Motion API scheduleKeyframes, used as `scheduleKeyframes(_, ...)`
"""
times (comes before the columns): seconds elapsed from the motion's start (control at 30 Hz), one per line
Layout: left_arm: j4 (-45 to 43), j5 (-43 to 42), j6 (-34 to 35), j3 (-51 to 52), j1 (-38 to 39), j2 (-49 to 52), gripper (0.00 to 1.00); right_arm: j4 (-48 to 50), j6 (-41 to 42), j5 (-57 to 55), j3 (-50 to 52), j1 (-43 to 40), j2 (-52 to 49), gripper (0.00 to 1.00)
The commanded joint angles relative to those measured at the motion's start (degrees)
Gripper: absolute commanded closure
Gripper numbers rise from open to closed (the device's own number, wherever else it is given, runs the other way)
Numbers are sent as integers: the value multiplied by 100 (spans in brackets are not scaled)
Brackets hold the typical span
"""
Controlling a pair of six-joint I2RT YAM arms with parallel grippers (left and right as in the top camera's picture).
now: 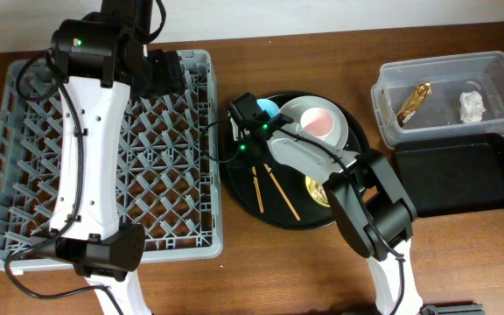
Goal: Sort waste into correct bins and load items into the dishwasher rack
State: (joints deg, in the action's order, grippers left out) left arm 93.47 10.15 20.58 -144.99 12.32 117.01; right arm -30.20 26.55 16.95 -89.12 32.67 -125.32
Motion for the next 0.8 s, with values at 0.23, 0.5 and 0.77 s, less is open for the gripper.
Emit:
scheduleKeyframes(0.23, 11, 79, -72, -46, 0, -20, 1, 118, -17, -415, -31, 424, -118, 93)
scheduleKeyframes(0.5, 11, 79, -72, -46, 0, -20, 1, -870, -24, -409, -546, 168, 297, 78)
scheduleKeyframes(0.77, 11, 79, -72, -46, 0, -20, 1, -3244, -922, -96, -1779, 13, 1370, 73)
